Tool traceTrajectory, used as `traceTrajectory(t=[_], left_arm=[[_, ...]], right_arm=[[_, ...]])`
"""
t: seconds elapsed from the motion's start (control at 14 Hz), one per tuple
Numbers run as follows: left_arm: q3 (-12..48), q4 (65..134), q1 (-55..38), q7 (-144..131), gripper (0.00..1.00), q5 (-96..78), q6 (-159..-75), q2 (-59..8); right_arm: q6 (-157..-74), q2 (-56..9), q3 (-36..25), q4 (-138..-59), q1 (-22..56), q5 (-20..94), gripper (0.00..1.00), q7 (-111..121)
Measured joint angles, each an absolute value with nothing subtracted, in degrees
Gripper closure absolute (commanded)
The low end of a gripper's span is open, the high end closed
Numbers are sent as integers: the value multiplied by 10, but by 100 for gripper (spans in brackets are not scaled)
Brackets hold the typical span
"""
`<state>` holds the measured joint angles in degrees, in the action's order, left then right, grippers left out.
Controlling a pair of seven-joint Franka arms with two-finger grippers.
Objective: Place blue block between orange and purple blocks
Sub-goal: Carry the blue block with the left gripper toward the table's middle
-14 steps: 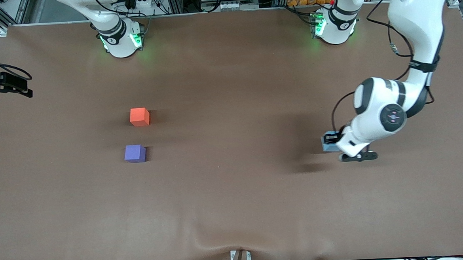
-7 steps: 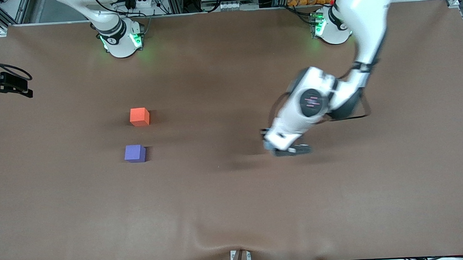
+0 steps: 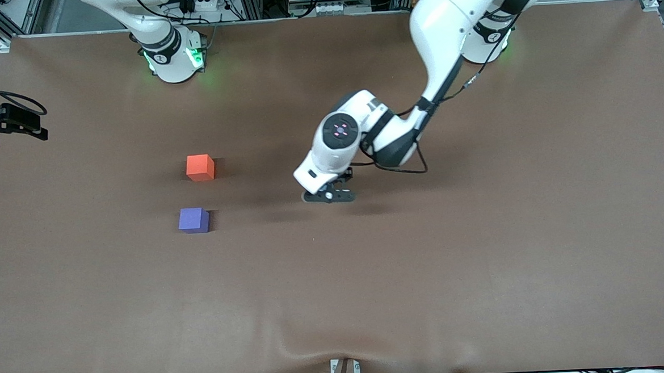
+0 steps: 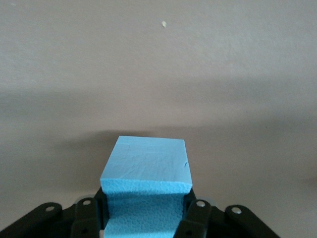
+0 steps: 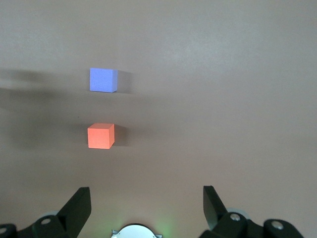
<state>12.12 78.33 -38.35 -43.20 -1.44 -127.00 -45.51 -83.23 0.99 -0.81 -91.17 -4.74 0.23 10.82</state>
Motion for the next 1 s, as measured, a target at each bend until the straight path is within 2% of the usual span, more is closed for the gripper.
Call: traceTrajectory(t=[0.14,0.21,0.29,0.64,1.0], left_arm=[[96,782,-417,-434,34,-15,-1279,-464],[85,782,-431,-438,15,-15,-1282,-470],[74,781,-443,-439,0,-15,-1285,-478],[46,765,-462,-440,0,-15,-1301,-486],[34,743,-434,-441,0,-15,-1300,-416]], right_arm=[[-834,10,-8,-912,-47,3,0,108],[-835,10,-8,-912,-47,3,0,108],[-835,10,-8,-912,-47,3,0,108],[-840,10,-7,-910,-47,4,0,108],[-841,10,-6,-909,-47,4,0,108]])
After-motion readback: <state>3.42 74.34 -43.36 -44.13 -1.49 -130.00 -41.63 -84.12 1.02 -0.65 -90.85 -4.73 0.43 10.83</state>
